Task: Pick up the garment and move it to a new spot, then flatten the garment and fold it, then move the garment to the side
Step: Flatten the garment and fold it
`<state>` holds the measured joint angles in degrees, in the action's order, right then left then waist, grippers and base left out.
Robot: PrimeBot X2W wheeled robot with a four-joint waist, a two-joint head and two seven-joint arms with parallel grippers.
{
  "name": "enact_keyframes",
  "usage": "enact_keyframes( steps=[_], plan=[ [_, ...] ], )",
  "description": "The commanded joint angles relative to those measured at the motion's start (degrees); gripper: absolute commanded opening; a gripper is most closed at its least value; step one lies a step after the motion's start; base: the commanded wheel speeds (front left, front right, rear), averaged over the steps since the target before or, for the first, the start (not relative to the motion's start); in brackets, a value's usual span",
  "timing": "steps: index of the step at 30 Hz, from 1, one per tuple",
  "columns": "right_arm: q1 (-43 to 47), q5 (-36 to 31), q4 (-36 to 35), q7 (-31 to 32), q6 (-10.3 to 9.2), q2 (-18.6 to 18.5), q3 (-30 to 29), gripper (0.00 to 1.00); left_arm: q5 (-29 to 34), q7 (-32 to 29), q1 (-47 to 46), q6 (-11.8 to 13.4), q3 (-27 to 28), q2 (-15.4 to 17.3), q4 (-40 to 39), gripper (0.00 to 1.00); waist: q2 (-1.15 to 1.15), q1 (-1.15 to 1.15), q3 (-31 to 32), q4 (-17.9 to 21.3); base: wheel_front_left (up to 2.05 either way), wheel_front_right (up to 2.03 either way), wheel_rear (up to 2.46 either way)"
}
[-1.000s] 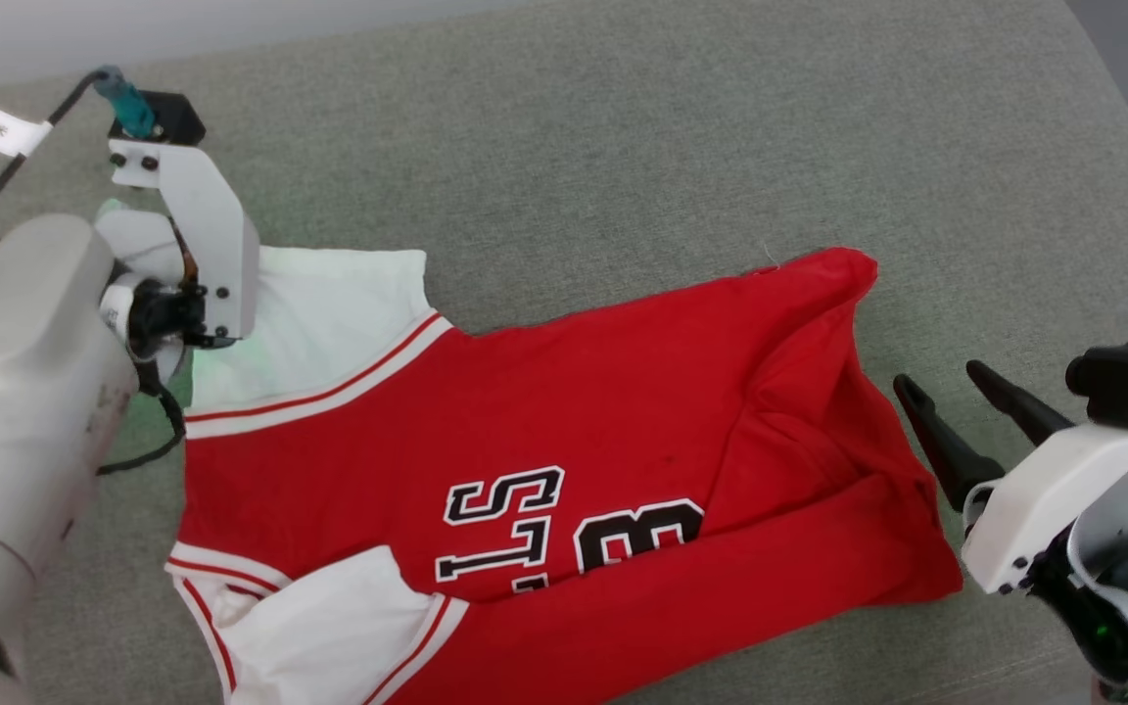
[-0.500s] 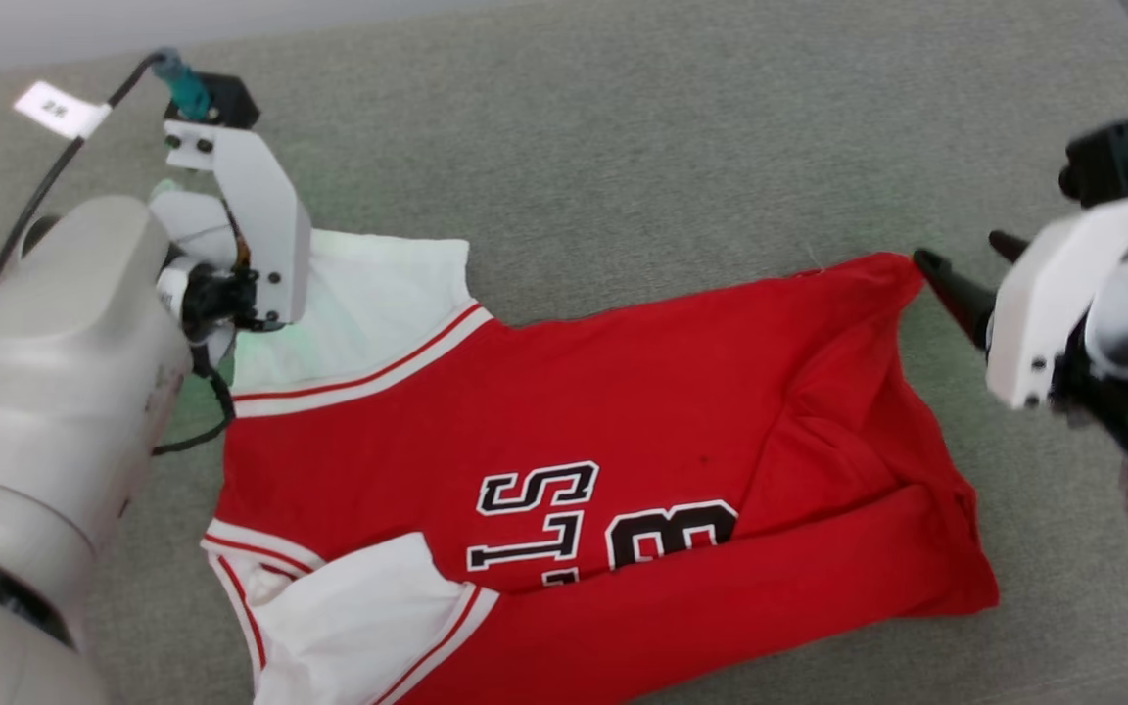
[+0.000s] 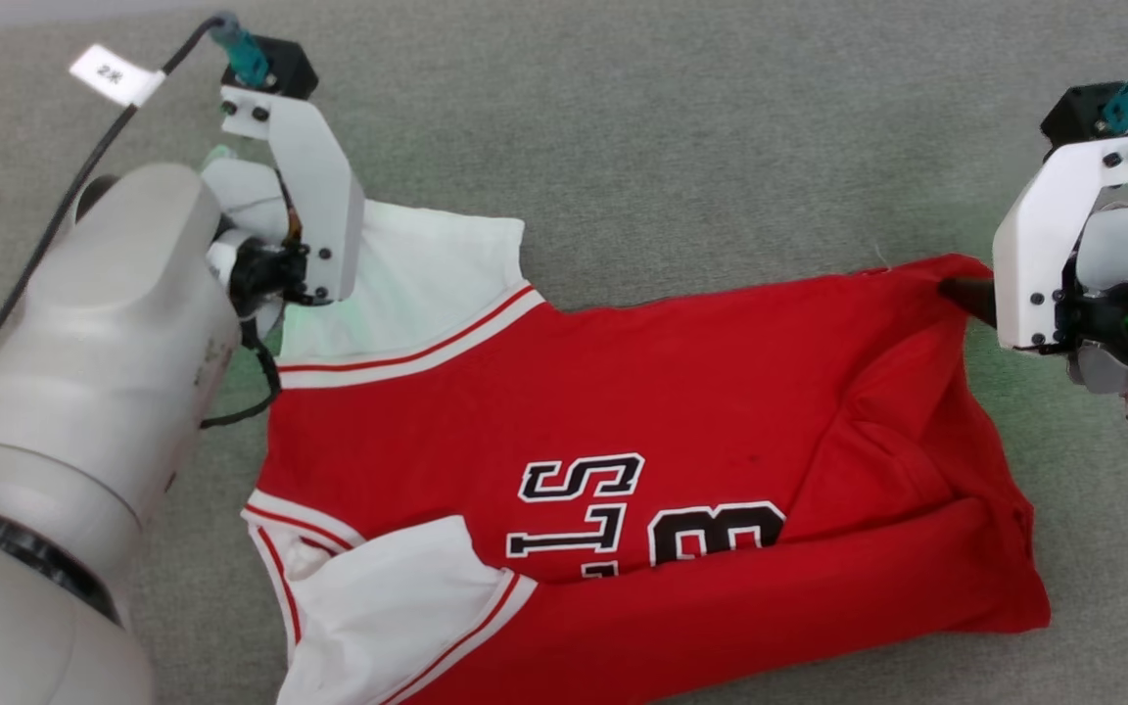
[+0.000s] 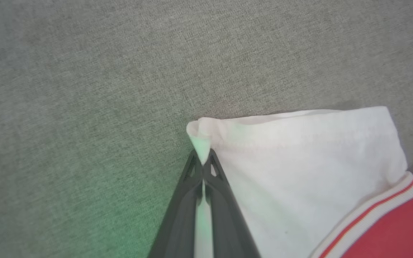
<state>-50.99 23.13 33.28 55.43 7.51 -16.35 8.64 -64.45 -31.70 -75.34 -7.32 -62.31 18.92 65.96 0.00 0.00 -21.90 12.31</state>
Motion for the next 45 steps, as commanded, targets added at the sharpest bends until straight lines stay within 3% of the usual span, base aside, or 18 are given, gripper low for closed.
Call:
enact_keyframes(
  steps=[1,9,11,12,21,29,45],
  plan=[
    [-1.21,0.42,2.16,0.91,-0.04,0.08,0.55,1.0,-0.2,0.28,-0.24,-0.09,-0.28,-0.63,0.41,0.0,0.0,0.0,-0.37,-0.69,0.0,0.0,0.0],
    [-2.99,-0.19,10.05,1.91,-0.04,0.8,0.47,1.0,-0.81,0.59,-1.21,-0.17,-0.83,-1.73,-0.24,0.0,0.0,0.0,-1.25,-1.84,0.0,0.0,0.0],
    [-3.29,-0.63,12.11,2.56,-0.04,1.18,1.29,0.22,-1.03,0.7,-1.31,-0.17,-1.09,-1.97,-0.48,0.0,0.0,0.0,-1.46,-2.13,0.0,0.0,0.0],
    [-3.5,-0.62,12.93,3.07,-0.04,1.37,2.04,0.0,-1.07,0.69,-1.26,-0.17,-1.21,-2.05,-0.61,0.0,0.0,0.0,-1.51,-2.27,0.0,0.0,0.0],
    [-6.47,0.79,16.74,1.11,-0.05,0.36,3.12,0.0,-2.6,2.46,-1.05,-0.14,-0.99,-1.21,-0.73,0.0,0.0,0.0,-0.29,-3.23,0.0,0.0,0.0],
    [-4.09,4.86,13.41,-4.38,-0.05,-2.2,8.1,0.0,-5.05,3.15,-0.3,-0.15,-0.63,0.18,-3.12,0.0,0.0,0.0,4.47,-4.81,0.0,0.0,0.0],
    [9.81,16.14,0.06,-10.44,-0.05,-14.08,19.64,0.0,-9.35,0.0,9.53,-0.13,-1.86,5.61,-12.23,0.0,0.0,0.0,16.21,-8.54,0.0,0.0,0.0]
  ],
)
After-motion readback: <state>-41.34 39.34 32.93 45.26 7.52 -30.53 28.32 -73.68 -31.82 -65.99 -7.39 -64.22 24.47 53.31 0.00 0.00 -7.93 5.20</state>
